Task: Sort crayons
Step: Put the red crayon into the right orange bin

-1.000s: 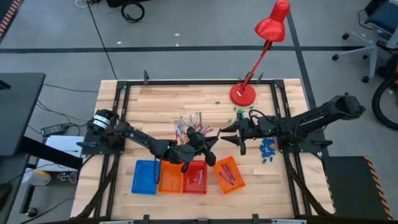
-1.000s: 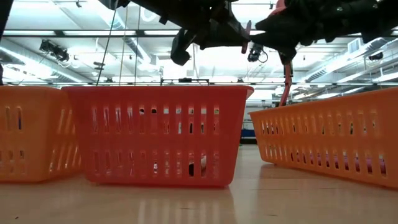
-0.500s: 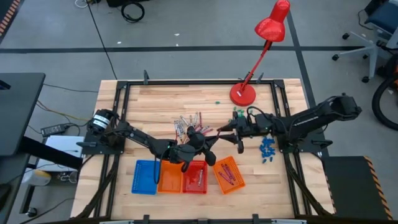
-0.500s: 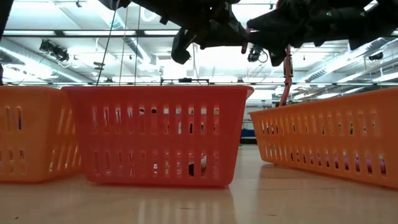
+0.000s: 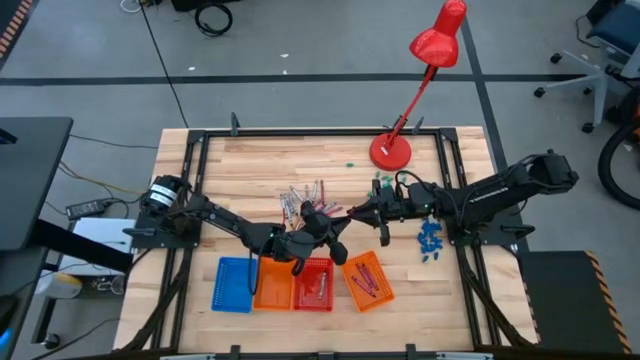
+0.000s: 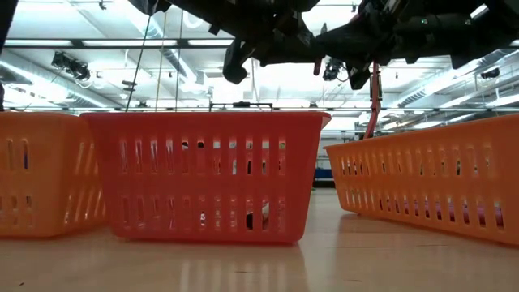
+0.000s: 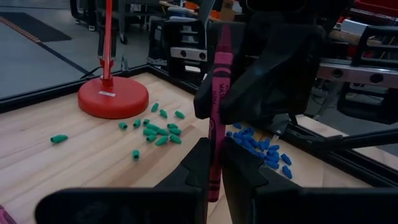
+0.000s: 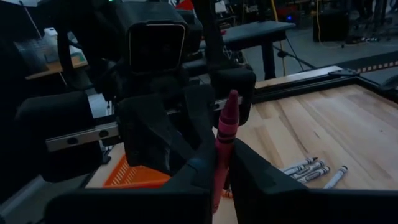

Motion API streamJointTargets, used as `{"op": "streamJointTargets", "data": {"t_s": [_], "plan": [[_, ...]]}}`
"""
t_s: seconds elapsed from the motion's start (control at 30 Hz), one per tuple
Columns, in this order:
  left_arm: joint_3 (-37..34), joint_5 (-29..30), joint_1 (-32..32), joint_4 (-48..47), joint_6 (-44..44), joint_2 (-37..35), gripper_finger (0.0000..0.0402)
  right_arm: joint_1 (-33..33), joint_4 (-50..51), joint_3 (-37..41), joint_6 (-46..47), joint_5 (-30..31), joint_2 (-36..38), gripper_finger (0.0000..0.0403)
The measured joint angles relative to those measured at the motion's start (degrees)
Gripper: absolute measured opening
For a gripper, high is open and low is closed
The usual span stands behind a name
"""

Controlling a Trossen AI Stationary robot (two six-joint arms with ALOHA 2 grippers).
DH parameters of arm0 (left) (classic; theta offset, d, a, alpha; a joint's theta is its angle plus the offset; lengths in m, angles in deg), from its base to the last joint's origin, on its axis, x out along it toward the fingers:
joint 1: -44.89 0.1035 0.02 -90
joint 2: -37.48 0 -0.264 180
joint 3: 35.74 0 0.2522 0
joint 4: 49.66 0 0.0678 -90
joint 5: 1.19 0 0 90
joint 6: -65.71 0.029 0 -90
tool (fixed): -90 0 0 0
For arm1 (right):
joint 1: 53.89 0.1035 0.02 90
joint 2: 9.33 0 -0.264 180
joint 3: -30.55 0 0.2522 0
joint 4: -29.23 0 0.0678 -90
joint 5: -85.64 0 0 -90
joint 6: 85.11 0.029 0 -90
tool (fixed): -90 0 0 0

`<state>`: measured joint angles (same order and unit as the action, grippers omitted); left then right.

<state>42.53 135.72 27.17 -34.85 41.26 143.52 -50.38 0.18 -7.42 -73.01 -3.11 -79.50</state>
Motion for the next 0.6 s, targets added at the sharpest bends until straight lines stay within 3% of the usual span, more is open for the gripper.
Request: {"op": "streamJointTargets", "data": {"t_s": [0.2, 0.6], "plan": [[0.0, 0.01, 0.03, -0.02, -0.35, -0.02, 0.0044, -0.65, -0.23, 0.0, -0.26, 0.11, 0.0, 0.0039], [0.02, -3.47, -1.17, -3.93, 2.64, -0.74, 0.0151, -1.57, 4.88, 0.0, 0.97, 1.4, 0.07, 0.004]]}}
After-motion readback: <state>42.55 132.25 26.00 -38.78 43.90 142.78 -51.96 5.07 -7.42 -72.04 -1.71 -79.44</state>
